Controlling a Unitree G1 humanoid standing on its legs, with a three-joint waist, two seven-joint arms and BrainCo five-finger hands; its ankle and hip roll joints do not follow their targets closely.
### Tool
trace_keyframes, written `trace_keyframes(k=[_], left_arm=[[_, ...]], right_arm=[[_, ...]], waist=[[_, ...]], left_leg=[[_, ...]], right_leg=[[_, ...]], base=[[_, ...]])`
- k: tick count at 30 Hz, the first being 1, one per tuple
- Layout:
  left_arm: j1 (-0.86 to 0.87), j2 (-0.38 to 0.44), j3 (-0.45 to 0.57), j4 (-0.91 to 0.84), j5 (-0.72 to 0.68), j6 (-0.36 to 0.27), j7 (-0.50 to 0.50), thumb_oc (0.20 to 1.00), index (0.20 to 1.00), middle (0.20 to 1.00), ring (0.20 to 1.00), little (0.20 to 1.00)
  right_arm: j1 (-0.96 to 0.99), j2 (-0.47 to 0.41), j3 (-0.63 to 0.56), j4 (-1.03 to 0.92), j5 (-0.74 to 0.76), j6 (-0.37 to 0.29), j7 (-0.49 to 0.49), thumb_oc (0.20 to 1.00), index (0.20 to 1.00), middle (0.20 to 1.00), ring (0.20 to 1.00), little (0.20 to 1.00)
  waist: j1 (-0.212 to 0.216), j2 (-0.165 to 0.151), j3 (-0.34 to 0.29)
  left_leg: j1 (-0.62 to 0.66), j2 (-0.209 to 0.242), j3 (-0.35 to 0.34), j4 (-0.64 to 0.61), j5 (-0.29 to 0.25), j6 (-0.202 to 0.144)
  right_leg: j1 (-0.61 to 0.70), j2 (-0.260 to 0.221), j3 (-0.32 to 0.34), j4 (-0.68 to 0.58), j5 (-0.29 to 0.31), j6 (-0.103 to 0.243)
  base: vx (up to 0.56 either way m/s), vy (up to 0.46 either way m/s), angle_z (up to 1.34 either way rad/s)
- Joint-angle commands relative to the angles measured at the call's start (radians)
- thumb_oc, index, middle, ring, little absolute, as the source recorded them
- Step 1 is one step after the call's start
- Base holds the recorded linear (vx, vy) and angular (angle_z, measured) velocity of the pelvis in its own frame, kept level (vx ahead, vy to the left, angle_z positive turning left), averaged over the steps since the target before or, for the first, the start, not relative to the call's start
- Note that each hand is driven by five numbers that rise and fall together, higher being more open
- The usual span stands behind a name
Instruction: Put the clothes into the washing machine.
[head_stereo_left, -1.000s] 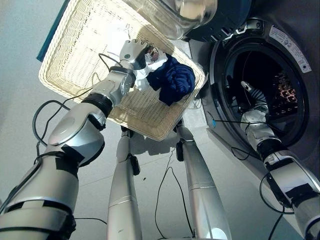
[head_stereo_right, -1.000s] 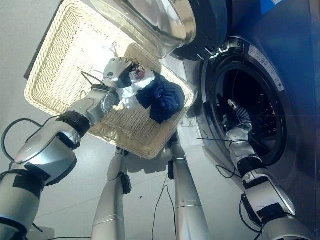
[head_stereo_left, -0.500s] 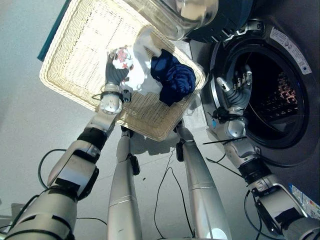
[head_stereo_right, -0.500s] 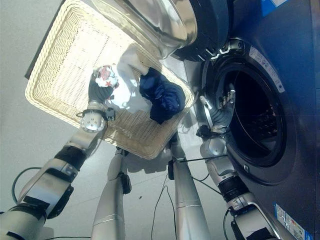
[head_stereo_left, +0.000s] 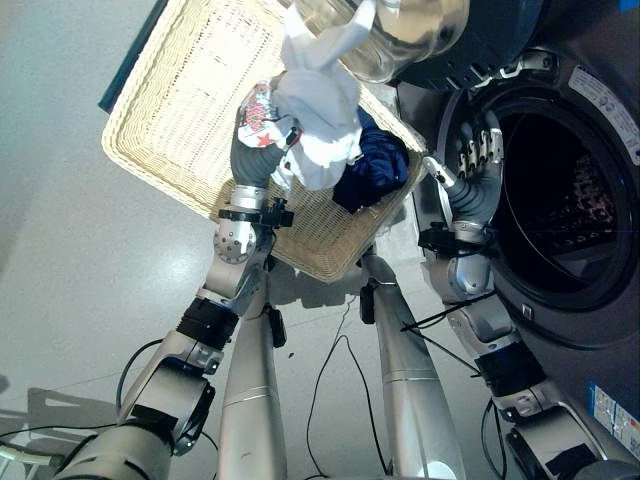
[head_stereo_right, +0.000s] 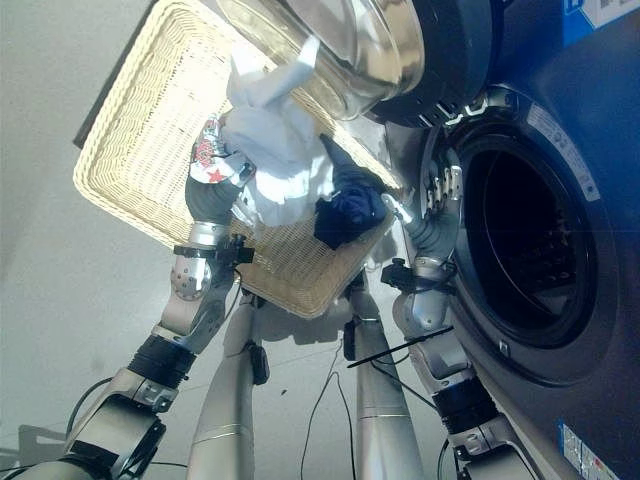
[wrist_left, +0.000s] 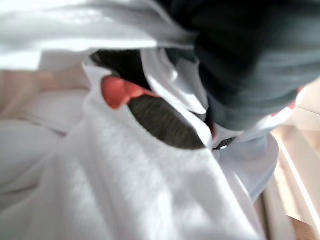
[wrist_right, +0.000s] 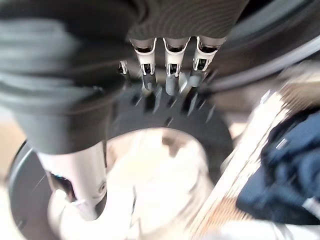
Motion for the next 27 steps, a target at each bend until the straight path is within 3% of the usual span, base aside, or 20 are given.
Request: trace_keyframes(k=[1,8,10,17,24,25,27], left_arm=[[-0.009,-0.012,0.025,-0.122,-0.024,-0.025,-0.112,0.200,0.200,0.200,0.200,0.200],[-0.001,-0.017,0.019,-0.193,-0.027,0.010,-0.158,0.200,0.200,0.200,0.200,0.200],[0.002,-0.014,0.013,-0.241,-0.039,0.048,-0.201,0.200,0.200,0.200,0.200,0.200],[0.003,0.000,-0.008,-0.299,-0.038,0.092,-0.214,0.200,0.200,0.200,0.200,0.200],[0.002,0.002,-0.009,-0.301,-0.037,0.093,-0.213,0.200,0.200,0.200,0.200,0.200],[-0.003,0.009,-0.026,-0.315,-0.052,0.085,-0.235,0.200,0.200,0.200,0.200,0.200],[-0.003,0.007,-0.028,-0.322,-0.049,0.088,-0.236,0.200,0.200,0.200,0.200,0.200]], right_arm=[[0.017,-0.011,-0.016,-0.121,-0.038,-0.008,0.094,1.000,1.000,1.000,1.000,1.000],[-0.017,-0.028,0.018,-0.160,-0.068,0.037,0.159,1.000,1.000,1.000,1.000,1.000],[-0.046,-0.048,0.040,-0.166,-0.030,0.060,0.205,1.000,1.000,1.000,1.000,1.000],[-0.078,-0.064,0.087,-0.190,0.106,0.091,0.338,1.000,1.000,1.000,1.000,1.000],[-0.081,-0.064,0.090,-0.191,0.109,0.092,0.345,1.000,1.000,1.000,1.000,1.000],[-0.115,-0.081,0.140,-0.205,0.176,0.154,0.409,1.000,1.000,1.000,1.000,1.000],[-0.119,-0.080,0.155,-0.205,0.190,0.175,0.437,1.000,1.000,1.000,1.000,1.000]], waist=[[-0.005,0.020,-0.023],[0.004,0.026,-0.023],[0.013,0.031,-0.023],[0.025,0.029,-0.023],[0.025,0.029,-0.023],[0.031,0.028,-0.023],[0.033,0.027,-0.023]], left_leg=[[-0.009,-0.055,0.015,0.092,-0.105,-0.005],[-0.010,-0.056,0.013,0.091,-0.099,-0.005],[-0.013,-0.057,0.011,0.094,-0.096,-0.004],[-0.016,-0.059,0.006,0.096,-0.091,-0.005],[-0.017,-0.059,0.006,0.097,-0.091,-0.005],[-0.023,-0.057,0.004,0.098,-0.085,-0.007],[-0.022,-0.057,0.003,0.097,-0.085,-0.008]], right_leg=[[0.095,0.044,-0.044,-0.229,0.163,0.082],[0.096,0.041,-0.049,-0.228,0.164,0.082],[0.093,0.038,-0.054,-0.225,0.165,0.081],[0.095,0.035,-0.063,-0.227,0.167,0.081],[0.094,0.035,-0.064,-0.227,0.167,0.081],[0.088,0.036,-0.068,-0.223,0.167,0.079],[0.091,0.035,-0.069,-0.225,0.167,0.078]], base=[[0.00,-0.014,0.03],[0.00,-0.001,0.01],[0.00,0.000,0.00],[0.00,-0.011,0.01],[0.00,-0.005,0.02],[0.00,-0.025,0.06],[0.00,-0.017,0.03]])
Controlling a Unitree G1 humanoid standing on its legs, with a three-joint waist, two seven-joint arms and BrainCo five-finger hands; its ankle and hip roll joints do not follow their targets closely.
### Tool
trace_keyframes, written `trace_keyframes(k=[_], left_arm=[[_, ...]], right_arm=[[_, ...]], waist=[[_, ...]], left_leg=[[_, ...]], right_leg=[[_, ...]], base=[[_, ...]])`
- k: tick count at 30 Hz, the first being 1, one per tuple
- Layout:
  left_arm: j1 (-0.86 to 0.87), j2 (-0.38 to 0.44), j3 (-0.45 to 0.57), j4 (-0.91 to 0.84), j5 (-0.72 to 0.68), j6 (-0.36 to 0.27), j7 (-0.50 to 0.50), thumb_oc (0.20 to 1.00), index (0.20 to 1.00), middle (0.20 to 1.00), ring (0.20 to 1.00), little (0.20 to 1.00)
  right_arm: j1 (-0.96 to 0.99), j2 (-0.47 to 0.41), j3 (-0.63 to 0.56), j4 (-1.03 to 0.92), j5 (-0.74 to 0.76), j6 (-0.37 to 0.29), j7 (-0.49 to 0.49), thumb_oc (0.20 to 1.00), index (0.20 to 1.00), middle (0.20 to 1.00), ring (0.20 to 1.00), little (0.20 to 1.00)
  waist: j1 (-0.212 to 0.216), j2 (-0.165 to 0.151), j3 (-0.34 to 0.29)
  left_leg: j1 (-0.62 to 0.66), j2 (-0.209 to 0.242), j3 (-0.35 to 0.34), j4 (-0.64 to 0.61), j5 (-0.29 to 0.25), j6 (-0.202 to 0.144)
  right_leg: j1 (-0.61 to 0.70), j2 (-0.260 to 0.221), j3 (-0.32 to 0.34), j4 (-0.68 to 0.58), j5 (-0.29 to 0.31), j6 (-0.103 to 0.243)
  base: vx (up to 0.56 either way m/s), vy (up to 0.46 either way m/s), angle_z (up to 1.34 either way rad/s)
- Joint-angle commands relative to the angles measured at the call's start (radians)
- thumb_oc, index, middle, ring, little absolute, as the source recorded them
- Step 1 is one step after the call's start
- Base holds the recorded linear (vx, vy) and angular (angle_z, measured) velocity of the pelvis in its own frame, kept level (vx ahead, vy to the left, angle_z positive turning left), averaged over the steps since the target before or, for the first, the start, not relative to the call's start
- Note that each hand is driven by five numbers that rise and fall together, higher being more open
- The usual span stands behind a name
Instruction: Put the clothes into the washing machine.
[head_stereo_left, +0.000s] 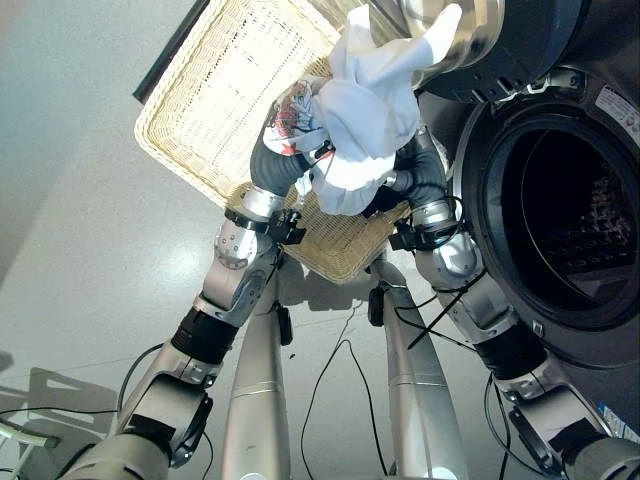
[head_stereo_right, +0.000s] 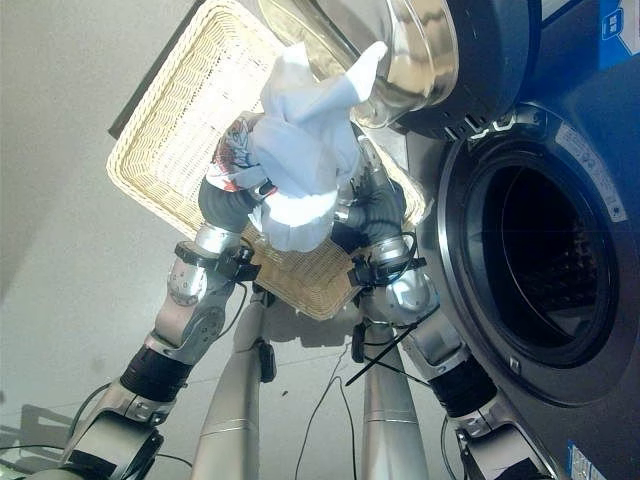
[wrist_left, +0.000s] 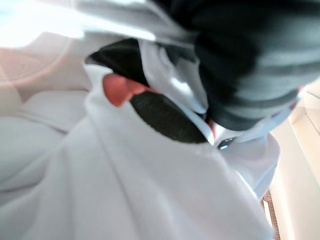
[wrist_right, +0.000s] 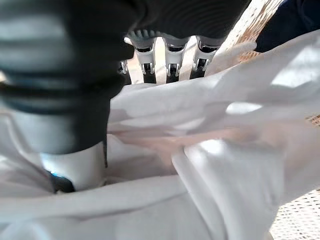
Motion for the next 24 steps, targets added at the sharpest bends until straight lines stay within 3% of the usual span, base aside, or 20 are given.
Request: trace_keyframes(k=[1,7,14,15,16,17,24], left_arm=[[-0.039,-0.006,-0.016,-0.137,-0.013,-0.047,-0.053,0.200,0.200,0.200,0.200,0.200],[-0.044,-0.001,-0.032,-0.157,-0.023,-0.040,-0.069,0.200,0.200,0.200,0.200,0.200],[-0.051,0.008,-0.045,-0.157,-0.012,-0.036,-0.055,0.200,0.200,0.200,0.200,0.200],[-0.054,0.009,-0.048,-0.155,-0.009,-0.040,-0.052,0.200,0.200,0.200,0.200,0.200],[-0.054,0.010,-0.048,-0.153,-0.011,-0.041,-0.052,0.200,0.200,0.200,0.200,0.200],[-0.055,0.011,-0.050,-0.150,-0.007,-0.044,-0.049,0.200,0.200,0.200,0.200,0.200],[-0.069,0.016,-0.055,-0.136,0.080,-0.060,0.005,0.200,0.200,0.200,0.200,0.200]], right_arm=[[0.004,-0.006,0.013,-0.124,0.051,0.023,0.086,1.000,1.000,1.000,1.000,1.000],[-0.010,-0.019,0.048,-0.134,0.094,0.065,0.140,1.000,1.000,1.000,1.000,1.000],[-0.024,-0.030,0.064,-0.141,0.203,0.059,0.215,1.000,1.000,1.000,1.000,1.000],[-0.026,-0.025,0.065,-0.147,0.251,0.051,0.243,0.696,0.696,0.696,0.696,0.696],[-0.027,-0.024,0.065,-0.148,0.257,0.048,0.247,0.561,0.561,0.561,0.561,0.561],[-0.032,-0.017,0.067,-0.153,0.279,0.036,0.255,0.200,0.200,0.200,0.200,0.200],[-0.041,0.020,0.051,-0.149,0.371,-0.030,0.256,0.200,0.200,0.200,0.200,0.200]], waist=[[-0.007,0.025,-0.024],[-0.005,0.022,-0.024],[-0.003,0.017,-0.024],[-0.003,0.017,-0.024],[-0.003,0.017,-0.024],[-0.002,0.017,-0.024],[0.000,0.018,-0.024]], left_leg=[[-0.023,-0.053,0.024,0.096,-0.088,-0.002],[-0.030,-0.053,0.023,0.097,-0.085,-0.003],[-0.030,-0.053,0.022,0.096,-0.083,-0.004],[-0.033,-0.052,0.021,0.097,-0.083,-0.005],[-0.033,-0.052,0.021,0.098,-0.083,-0.005],[-0.033,-0.052,0.019,0.099,-0.083,-0.006],[-0.036,-0.052,0.017,0.100,-0.083,-0.007]], right_leg=[[0.090,0.044,-0.049,-0.253,0.186,0.081],[0.084,0.045,-0.052,-0.252,0.188,0.080],[0.085,0.046,-0.056,-0.255,0.189,0.080],[0.084,0.045,-0.056,-0.256,0.188,0.080],[0.084,0.045,-0.056,-0.256,0.188,0.080],[0.085,0.045,-0.057,-0.256,0.189,0.081],[0.082,0.046,-0.058,-0.256,0.190,0.081]], base=[[0.00,0.000,0.00],[0.00,0.000,0.00],[0.00,0.000,0.00],[0.00,0.000,0.00],[0.00,0.000,0.00],[0.00,0.000,0.00],[0.00,0.000,0.00]])
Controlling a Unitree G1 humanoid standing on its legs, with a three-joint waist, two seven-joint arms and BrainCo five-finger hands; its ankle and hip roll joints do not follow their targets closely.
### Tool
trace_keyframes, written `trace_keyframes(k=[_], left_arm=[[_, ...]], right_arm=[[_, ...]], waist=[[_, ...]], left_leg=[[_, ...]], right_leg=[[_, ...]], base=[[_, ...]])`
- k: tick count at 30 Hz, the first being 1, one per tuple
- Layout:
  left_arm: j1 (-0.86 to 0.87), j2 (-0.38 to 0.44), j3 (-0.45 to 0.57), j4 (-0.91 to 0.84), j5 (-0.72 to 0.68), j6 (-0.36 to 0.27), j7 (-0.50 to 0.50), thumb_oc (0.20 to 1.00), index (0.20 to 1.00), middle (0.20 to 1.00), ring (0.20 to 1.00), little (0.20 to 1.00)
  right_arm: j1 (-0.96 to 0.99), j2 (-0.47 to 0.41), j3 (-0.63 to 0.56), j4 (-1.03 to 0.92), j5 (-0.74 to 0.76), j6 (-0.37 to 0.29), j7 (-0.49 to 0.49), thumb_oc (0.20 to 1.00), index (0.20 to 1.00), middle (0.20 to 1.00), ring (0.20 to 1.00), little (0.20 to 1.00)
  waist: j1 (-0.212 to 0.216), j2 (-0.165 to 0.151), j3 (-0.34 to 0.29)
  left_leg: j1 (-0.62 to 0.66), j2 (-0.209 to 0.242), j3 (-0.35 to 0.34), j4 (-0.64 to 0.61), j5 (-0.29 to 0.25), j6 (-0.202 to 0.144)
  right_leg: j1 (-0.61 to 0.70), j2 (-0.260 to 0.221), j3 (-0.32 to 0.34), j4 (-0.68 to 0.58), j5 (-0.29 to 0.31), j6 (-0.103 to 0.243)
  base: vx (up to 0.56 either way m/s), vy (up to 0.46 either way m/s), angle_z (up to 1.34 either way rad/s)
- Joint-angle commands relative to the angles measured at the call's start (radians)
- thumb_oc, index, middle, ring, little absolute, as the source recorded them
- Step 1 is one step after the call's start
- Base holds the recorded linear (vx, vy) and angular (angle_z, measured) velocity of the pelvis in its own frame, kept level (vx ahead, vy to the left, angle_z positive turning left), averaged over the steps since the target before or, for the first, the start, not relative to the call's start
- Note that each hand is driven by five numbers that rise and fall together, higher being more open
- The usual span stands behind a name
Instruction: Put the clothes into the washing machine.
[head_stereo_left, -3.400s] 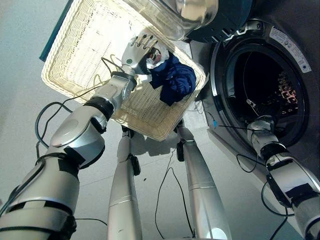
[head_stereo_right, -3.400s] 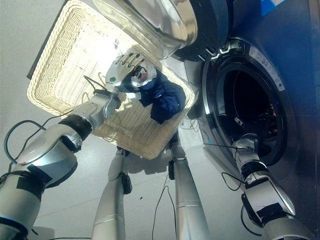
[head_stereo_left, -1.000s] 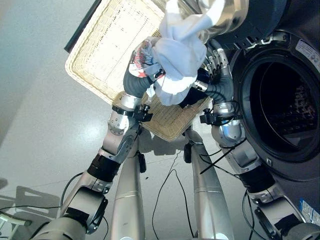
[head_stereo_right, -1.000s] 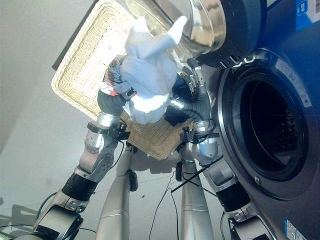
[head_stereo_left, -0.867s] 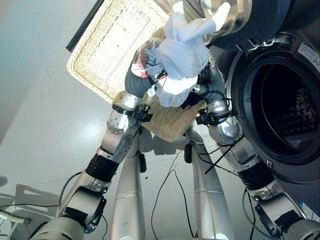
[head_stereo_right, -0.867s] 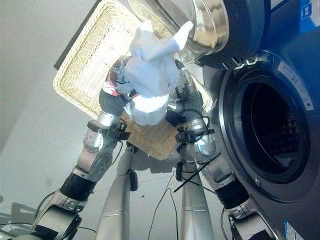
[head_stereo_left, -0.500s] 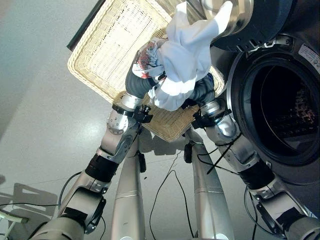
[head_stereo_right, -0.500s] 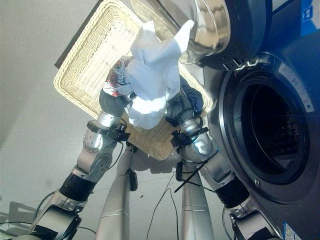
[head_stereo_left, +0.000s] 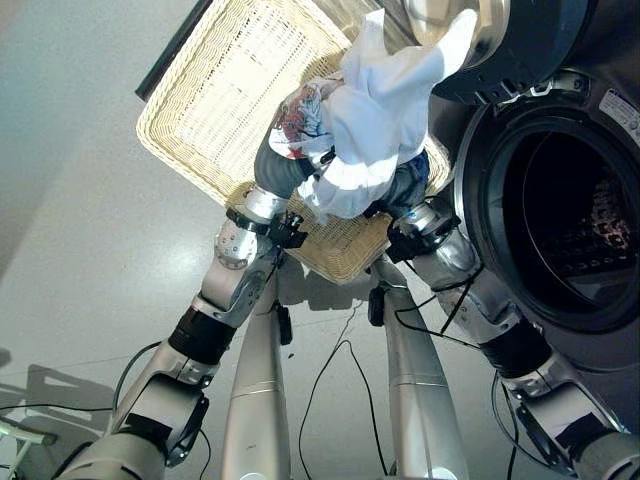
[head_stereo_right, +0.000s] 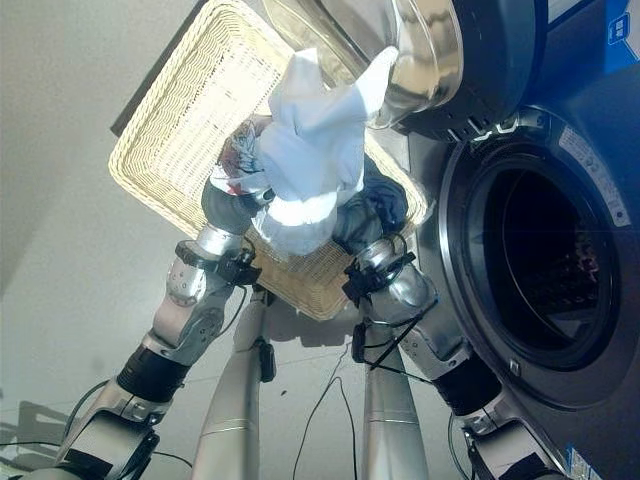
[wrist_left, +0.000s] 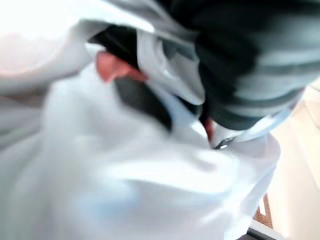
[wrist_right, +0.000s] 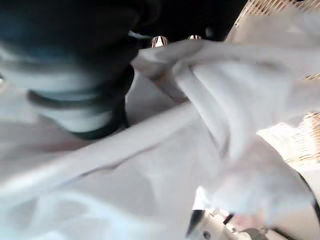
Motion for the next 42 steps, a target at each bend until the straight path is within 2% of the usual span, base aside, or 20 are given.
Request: trace_keyframes(k=[1,6,13,14,15,22,27,32,42], left_arm=[[-0.062,-0.002,-0.030,-0.109,0.098,-0.059,0.025,0.200,0.200,0.200,0.200,0.200],[-0.074,0.015,-0.019,-0.097,0.236,-0.080,0.114,0.200,0.200,0.200,0.200,0.200],[-0.066,0.032,0.007,-0.091,0.347,-0.083,0.237,0.213,0.213,0.213,0.213,0.213],[-0.064,0.032,0.009,-0.093,0.351,-0.080,0.243,0.275,0.275,0.275,0.275,0.275],[-0.059,0.034,0.013,-0.094,0.375,-0.066,0.280,1.000,1.000,1.000,1.000,1.000],[-0.054,0.050,0.020,-0.075,0.465,-0.027,0.383,1.000,1.000,1.000,1.000,1.000],[-0.048,0.063,0.038,-0.055,0.512,0.000,0.491,1.000,1.000,1.000,1.000,1.000],[-0.039,0.058,0.060,-0.050,0.556,0.020,0.565,1.000,1.000,1.000,1.000,1.000],[-0.027,0.043,0.092,-0.042,0.550,0.051,0.605,1.000,1.000,1.000,1.000,1.000]], right_arm=[[-0.026,0.038,0.015,-0.134,0.038,-0.103,0.044,0.200,0.200,0.200,0.200,0.200],[-0.020,0.057,-0.019,-0.136,0.071,-0.155,0.024,0.200,0.200,0.200,0.200,0.200],[0.001,0.075,-0.057,-0.144,0.108,-0.210,0.024,0.200,0.200,0.200,0.200,0.200],[0.003,0.075,-0.059,-0.145,0.110,-0.212,0.027,0.200,0.200,0.200,0.200,0.200],[0.008,0.079,-0.065,-0.146,0.120,-0.225,0.038,0.200,0.200,0.200,0.200,0.200],[0.006,0.087,-0.081,-0.166,0.074,-0.254,0.020,0.200,0.200,0.200,0.200,0.200],[0.002,0.083,-0.122,-0.166,-0.004,-0.343,-0.053,0.200,0.200,0.200,0.200,0.200],[0.006,0.091,-0.164,-0.169,-0.079,-0.388,-0.136,0.200,0.200,0.200,0.200,0.200],[0.015,0.095,-0.228,-0.174,-0.237,-0.435,-0.280,0.200,0.200,0.200,0.200,0.200]], waist=[[-0.011,0.018,-0.024],[-0.013,0.020,-0.024],[-0.012,0.022,-0.024],[-0.011,0.022,-0.024],[-0.011,0.022,-0.024],[-0.009,0.026,-0.024],[-0.007,0.026,-0.024],[-0.009,0.028,-0.024],[-0.012,0.030,-0.024]], left_leg=[[-0.035,-0.052,0.019,0.101,-0.083,-0.006],[-0.041,-0.052,0.019,0.105,-0.085,-0.006],[-0.043,-0.053,0.017,0.107,-0.088,-0.007],[-0.043,-0.054,0.017,0.108,-0.088,-0.007],[-0.044,-0.054,0.016,0.109,-0.089,-0.007],[-0.044,-0.053,0.017,0.108,-0.088,-0.008],[-0.041,-0.053,0.017,0.108,-0.090,-0.009],[-0.043,-0.051,0.018,0.112,-0.092,-0.010],[-0.046,-0.049,0.019,0.116,-0.094,-0.011]], right_leg=[[0.083,0.047,-0.055,-0.258,0.194,0.084],[0.077,0.047,-0.055,-0.258,0.194,0.084],[0.076,0.045,-0.055,-0.258,0.195,0.086],[0.076,0.045,-0.056,-0.258,0.195,0.086],[0.076,0.045,-0.056,-0.257,0.194,0.087],[0.076,0.043,-0.058,-0.258,0.195,0.089],[0.079,0.043,-0.061,-0.257,0.193,0.092],[0.077,0.043,-0.059,-0.252,0.192,0.094],[0.072,0.043,-0.055,-0.246,0.193,0.098]], base=[[0.00,0.000,0.00],[0.00,0.000,0.00],[0.00,0.000,0.00],[0.00,0.000,0.00],[0.00,0.000,0.00],[0.00,0.000,0.00],[0.00,0.000,0.00],[0.00,0.000,0.00],[0.00,0.000,0.00]])
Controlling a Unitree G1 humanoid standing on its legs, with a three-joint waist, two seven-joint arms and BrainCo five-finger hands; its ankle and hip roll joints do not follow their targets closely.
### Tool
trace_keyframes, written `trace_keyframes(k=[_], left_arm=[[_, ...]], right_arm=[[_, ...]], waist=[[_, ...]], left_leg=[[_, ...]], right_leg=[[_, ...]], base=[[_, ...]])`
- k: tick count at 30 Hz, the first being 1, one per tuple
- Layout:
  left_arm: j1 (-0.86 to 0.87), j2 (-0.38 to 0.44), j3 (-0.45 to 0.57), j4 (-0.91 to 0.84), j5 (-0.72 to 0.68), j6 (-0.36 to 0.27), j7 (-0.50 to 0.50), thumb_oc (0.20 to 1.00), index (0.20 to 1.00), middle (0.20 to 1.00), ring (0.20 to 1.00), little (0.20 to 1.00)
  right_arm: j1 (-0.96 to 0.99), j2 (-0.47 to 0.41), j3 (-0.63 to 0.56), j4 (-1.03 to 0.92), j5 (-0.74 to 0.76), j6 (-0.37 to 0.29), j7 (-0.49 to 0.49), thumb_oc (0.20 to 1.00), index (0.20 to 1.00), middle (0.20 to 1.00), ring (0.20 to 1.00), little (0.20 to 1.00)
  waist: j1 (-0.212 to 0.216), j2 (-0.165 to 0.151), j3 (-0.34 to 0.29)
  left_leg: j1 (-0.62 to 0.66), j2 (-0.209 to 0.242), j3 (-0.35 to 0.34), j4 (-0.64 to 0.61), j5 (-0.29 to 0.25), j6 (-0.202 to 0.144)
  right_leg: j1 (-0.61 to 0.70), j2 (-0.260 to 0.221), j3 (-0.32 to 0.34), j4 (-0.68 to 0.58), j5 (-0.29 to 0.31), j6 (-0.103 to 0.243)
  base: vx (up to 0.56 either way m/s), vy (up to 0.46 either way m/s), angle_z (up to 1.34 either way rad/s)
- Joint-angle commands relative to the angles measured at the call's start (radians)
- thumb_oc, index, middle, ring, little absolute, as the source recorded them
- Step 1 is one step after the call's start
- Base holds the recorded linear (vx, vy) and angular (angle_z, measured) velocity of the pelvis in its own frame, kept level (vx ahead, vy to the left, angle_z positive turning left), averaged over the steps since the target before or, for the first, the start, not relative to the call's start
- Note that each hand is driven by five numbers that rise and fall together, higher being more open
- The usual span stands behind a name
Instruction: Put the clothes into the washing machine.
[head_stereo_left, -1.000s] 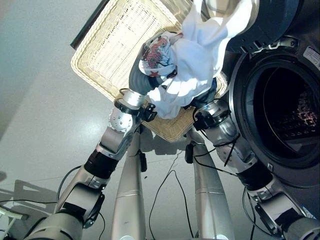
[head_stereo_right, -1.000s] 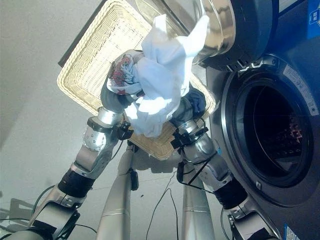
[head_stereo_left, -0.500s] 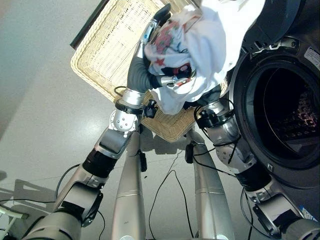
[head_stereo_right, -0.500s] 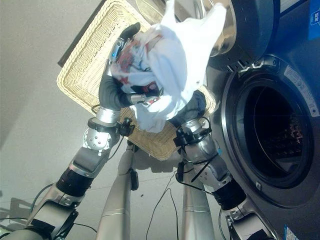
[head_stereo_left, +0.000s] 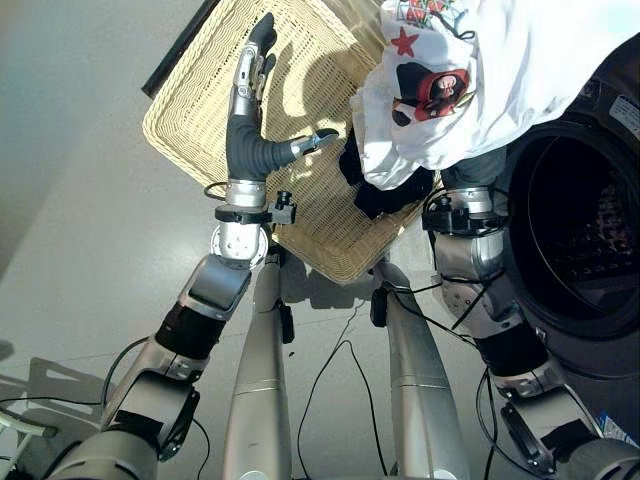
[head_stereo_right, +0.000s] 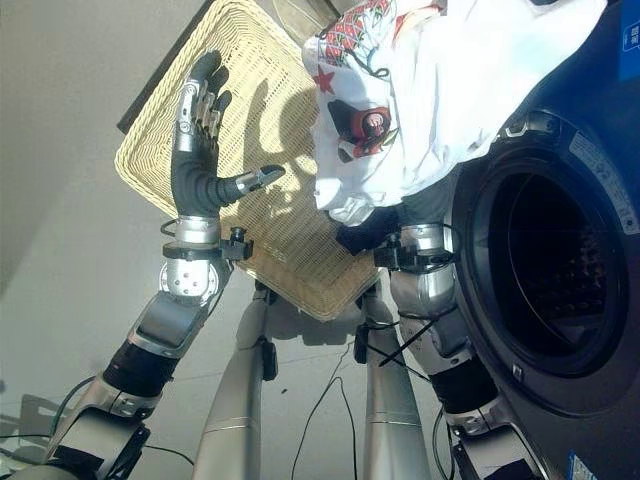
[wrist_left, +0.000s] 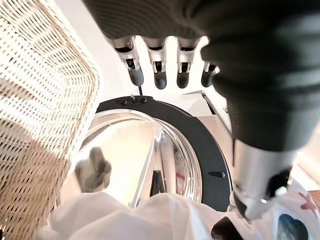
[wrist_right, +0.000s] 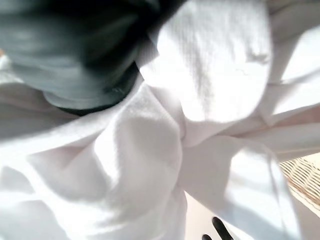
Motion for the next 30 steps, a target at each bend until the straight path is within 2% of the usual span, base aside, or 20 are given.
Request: trace_keyframes(k=[1,4,6,8,12,16,17,22,30], left_arm=[[-0.020,-0.013,0.048,-0.025,0.045,-0.018,0.036,1.000,1.000,1.000,1.000,1.000],[-0.017,-0.015,0.050,-0.015,0.049,-0.021,0.049,1.000,1.000,1.000,1.000,1.000],[-0.002,-0.021,0.053,0.026,0.059,-0.044,0.099,1.000,1.000,1.000,1.000,1.000],[0.002,-0.020,0.052,0.047,0.052,-0.055,0.120,1.000,1.000,1.000,1.000,1.000],[0.004,-0.017,0.044,0.157,0.037,-0.086,0.208,1.000,1.000,1.000,1.000,1.000],[-0.020,-0.005,0.029,0.271,0.018,-0.121,0.272,1.000,1.000,1.000,1.000,1.000],[-0.040,0.005,0.024,0.328,0.009,-0.133,0.293,1.000,1.000,1.000,1.000,1.000],[-0.095,0.015,0.001,0.451,-0.015,-0.139,0.328,1.000,1.000,1.000,1.000,1.000],[-0.207,0.032,-0.051,0.651,-0.069,-0.129,0.348,1.000,1.000,1.000,1.000,1.000]], right_arm=[[0.004,0.007,-0.058,-0.168,-0.098,-0.104,-0.052,0.200,0.200,0.200,0.200,0.200],[0.009,0.011,-0.061,-0.159,-0.091,-0.092,-0.050,0.200,0.200,0.200,0.200,0.200],[0.028,0.016,-0.057,-0.110,-0.047,-0.047,-0.047,0.200,0.200,0.200,0.200,0.200],[0.039,0.018,-0.054,-0.084,-0.043,-0.037,-0.056,0.200,0.200,0.200,0.200,0.200],[0.074,0.015,-0.060,0.069,0.025,-0.021,-0.100,0.200,0.200,0.200,0.200,0.200],[0.080,-0.021,-0.072,0.208,0.082,-0.027,-0.115,0.200,0.200,0.200,0.200,0.200],[0.078,-0.042,-0.081,0.293,0.137,-0.040,-0.115,0.200,0.200,0.200,0.200,0.200],[0.062,-0.073,-0.087,0.477,0.280,-0.070,-0.096,0.200,0.200,0.200,0.200,0.200],[-0.010,-0.100,-0.074,0.744,0.489,-0.042,-0.052,0.200,0.200,0.200,0.200,0.200]], waist=[[-0.026,0.029,-0.024],[-0.027,0.029,-0.024],[-0.030,0.030,-0.024],[-0.031,0.031,-0.024],[-0.037,0.030,-0.024],[-0.043,0.028,-0.024],[-0.046,0.028,-0.024],[-0.050,0.023,-0.024],[-0.051,0.022,-0.024]], left_leg=[[-0.043,-0.048,0.021,0.116,-0.092,-0.009],[-0.044,-0.048,0.021,0.117,-0.093,-0.010],[-0.044,-0.048,0.024,0.119,-0.093,-0.012],[-0.044,-0.047,0.026,0.119,-0.091,-0.012],[-0.037,-0.042,0.031,0.117,-0.089,-0.016],[-0.031,-0.037,0.038,0.112,-0.086,-0.017],[-0.029,-0.034,0.040,0.111,-0.084,-0.020],[-0.026,-0.031,0.043,0.106,-0.082,-0.024],[-0.034,-0.029,0.044,0.109,-0.082,-0.027]], right_leg=[[0.075,0.044,-0.053,-0.247,0.198,0.098],[0.073,0.044,-0.052,-0.246,0.199,0.098],[0.073,0.044,-0.051,-0.247,0.200,0.098],[0.072,0.045,-0.049,-0.246,0.199,0.097],[0.077,0.045,-0.045,-0.246,0.200,0.098],[0.079,0.044,-0.043,-0.248,0.203,0.098],[0.081,0.044,-0.042,-0.248,0.203,0.097],[0.082,0.044,-0.041,-0.253,0.206,0.096],[0.073,0.042,-0.041,-0.253,0.207,0.093]], base=[[0.00,0.000,0.00],[0.00,0.000,0.00],[0.00,0.016,0.00],[0.00,0.033,0.00],[0.00,0.034,0.00],[0.00,0.031,-0.01],[0.00,0.034,-0.01],[0.00,0.000,0.00],[0.00,0.001,-0.01]])
